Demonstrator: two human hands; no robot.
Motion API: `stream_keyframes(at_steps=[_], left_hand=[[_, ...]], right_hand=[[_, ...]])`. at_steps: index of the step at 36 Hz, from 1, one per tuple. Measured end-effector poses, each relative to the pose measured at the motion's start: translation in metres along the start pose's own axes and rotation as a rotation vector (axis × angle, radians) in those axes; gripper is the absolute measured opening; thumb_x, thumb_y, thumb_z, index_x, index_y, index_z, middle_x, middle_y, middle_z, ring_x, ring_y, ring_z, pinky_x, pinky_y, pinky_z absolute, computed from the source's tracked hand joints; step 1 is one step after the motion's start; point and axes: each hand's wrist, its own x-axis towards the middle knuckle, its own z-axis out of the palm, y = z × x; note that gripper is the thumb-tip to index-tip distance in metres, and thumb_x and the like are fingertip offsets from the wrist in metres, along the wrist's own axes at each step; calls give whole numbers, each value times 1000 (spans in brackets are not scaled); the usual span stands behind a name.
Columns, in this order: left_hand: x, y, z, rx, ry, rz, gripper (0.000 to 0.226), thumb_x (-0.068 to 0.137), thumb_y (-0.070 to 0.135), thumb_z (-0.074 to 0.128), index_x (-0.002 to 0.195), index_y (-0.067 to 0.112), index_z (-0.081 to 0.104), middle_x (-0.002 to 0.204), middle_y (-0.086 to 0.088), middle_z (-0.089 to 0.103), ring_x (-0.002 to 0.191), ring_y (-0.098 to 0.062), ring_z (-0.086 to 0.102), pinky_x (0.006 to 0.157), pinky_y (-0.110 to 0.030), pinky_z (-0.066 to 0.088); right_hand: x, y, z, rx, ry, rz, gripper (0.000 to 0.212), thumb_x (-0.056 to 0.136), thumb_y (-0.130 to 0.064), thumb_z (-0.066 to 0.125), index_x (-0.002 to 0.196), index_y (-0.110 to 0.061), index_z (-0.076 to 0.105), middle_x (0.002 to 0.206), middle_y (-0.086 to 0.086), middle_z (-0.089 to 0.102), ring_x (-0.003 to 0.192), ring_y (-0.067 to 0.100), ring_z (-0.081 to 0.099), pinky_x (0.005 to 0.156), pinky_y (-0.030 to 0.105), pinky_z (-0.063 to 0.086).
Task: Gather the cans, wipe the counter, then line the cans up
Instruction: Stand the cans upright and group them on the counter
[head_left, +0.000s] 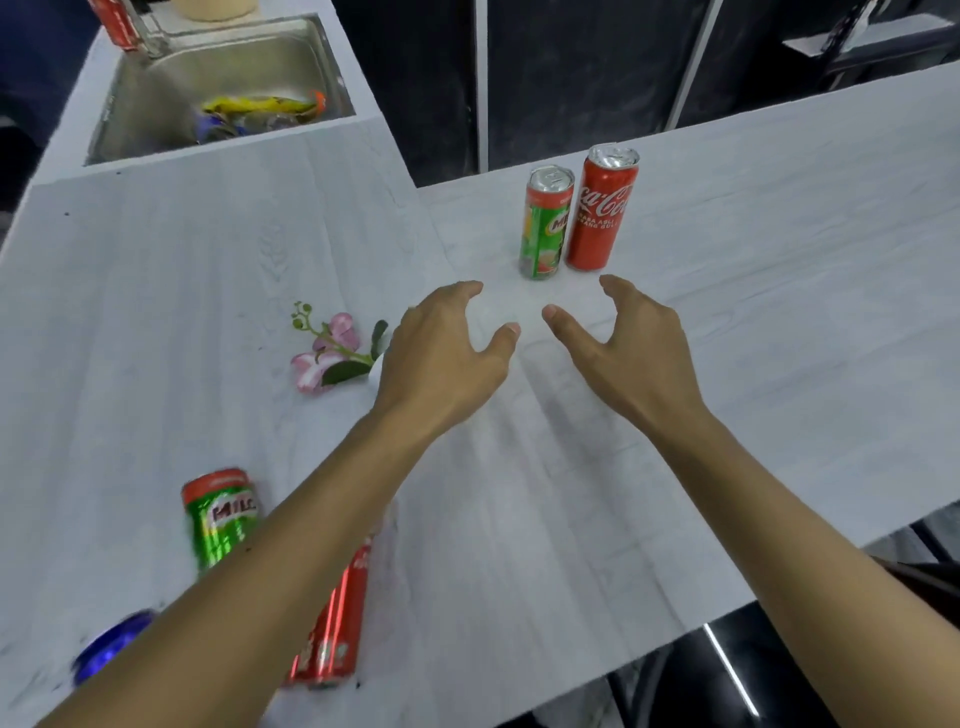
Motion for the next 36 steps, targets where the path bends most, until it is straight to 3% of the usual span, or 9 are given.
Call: stream_keyframes(at_steps=[5, 11, 18, 21, 27, 28, 30, 32, 36], left_hand=[[-42, -15, -29, 55, 15, 73, 64, 93, 54, 62, 148, 23, 50, 155, 3, 50, 145, -21, 40, 123, -50, 26], [-100, -49, -66, 170, 24, 145, 63, 94, 53, 59, 149, 23, 48, 160, 1, 43, 150, -18, 32, 123, -42, 4], [-157, -87, -108, 209, 43, 100, 67, 97, 57, 54, 156, 29, 37, 164, 3, 36, 153, -17, 28, 125, -51, 0], [-179, -100, -119, 227, 45, 59, 68, 98, 58, 52, 157, 27, 35, 165, 1, 33, 153, -17, 27, 125, -50, 2], [-221, -121, -136, 150, 86, -42, 65, 96, 56, 55, 151, 23, 45, 158, 0, 45, 145, -21, 40, 125, -48, 18], [-228, -124, -138, 136, 95, -63, 63, 95, 56, 56, 148, 23, 48, 153, 1, 50, 140, -23, 46, 121, -47, 29], [-240, -130, -140, 103, 121, -102, 56, 93, 55, 57, 138, 22, 55, 139, 2, 60, 122, -24, 56, 95, -37, 46], [-251, -134, -143, 88, 136, -136, 53, 92, 55, 59, 131, 20, 58, 130, 2, 63, 106, -17, 57, 77, -29, 39], [-265, -144, -146, 100, 124, -189, 62, 91, 59, 61, 139, 21, 56, 136, 2, 61, 117, -19, 59, 81, -26, 37]], right_hand=[[-42, -25, 3, 2, -16, -3, 89, 89, -75, 52, 153, -14, 42, 154, 5, 49, 143, 26, 43, 110, 43, 40], [-106, -63, 12, 40, -31, -35, 89, 89, -74, 52, 154, -13, 40, 156, 5, 46, 144, 25, 41, 113, 41, 37], [-168, -109, 33, 31, -33, -88, 83, 91, -70, 54, 151, -14, 44, 153, 5, 50, 140, 27, 45, 105, 41, 42], [-190, -123, 41, 46, -24, -112, 74, 91, -67, 56, 141, -13, 52, 140, 6, 60, 128, 28, 55, 87, 35, 42], [-223, -142, 54, 27, -39, -120, 75, 91, -68, 56, 142, -13, 51, 141, 7, 60, 127, 27, 55, 83, 31, 36], [-227, -144, 55, 14, -49, -115, 77, 90, -69, 56, 142, -12, 51, 141, 7, 59, 127, 28, 55, 83, 32, 37], [-235, -148, 58, -8, -73, -96, 80, 90, -71, 55, 141, -10, 51, 140, 9, 60, 126, 29, 55, 81, 33, 37], [-241, -150, 60, -17, -86, -83, 78, 89, -72, 54, 136, -10, 53, 134, 9, 62, 119, 28, 59, 76, 31, 34], [-251, -154, 64, -56, -107, -69, 76, 88, -73, 54, 132, -10, 55, 126, 10, 66, 110, 28, 62, 71, 31, 36]])
